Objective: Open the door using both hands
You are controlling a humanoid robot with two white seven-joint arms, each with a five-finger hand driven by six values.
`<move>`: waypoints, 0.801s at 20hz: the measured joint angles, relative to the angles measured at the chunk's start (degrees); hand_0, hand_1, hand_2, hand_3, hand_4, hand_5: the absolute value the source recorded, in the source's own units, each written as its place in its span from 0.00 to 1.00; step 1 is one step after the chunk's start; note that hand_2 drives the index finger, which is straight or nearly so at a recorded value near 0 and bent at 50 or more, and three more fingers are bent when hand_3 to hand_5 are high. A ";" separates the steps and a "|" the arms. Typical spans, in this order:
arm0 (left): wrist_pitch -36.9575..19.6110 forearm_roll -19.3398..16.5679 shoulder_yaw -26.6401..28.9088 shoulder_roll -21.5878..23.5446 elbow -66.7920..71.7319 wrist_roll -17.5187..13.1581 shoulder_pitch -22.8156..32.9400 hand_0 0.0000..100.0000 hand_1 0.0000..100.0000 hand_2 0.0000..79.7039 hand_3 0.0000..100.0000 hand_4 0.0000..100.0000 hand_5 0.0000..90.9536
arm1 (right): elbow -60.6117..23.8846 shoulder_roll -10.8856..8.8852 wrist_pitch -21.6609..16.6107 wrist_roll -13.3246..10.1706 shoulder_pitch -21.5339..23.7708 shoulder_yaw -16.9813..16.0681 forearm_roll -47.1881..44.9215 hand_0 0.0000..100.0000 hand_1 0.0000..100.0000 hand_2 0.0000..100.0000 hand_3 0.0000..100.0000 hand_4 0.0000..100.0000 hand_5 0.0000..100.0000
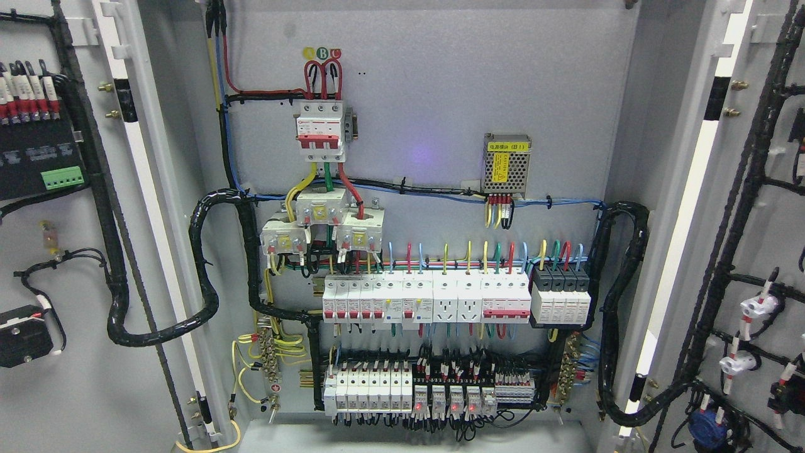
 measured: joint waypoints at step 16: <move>-0.01 0.15 -3.85 2.98 5.30 0.49 -3.41 0.00 0.00 0.00 0.00 0.00 0.00 | -6.19 -2.65 -0.46 1.19 0.48 11.65 1.25 0.00 0.00 0.00 0.00 0.00 0.00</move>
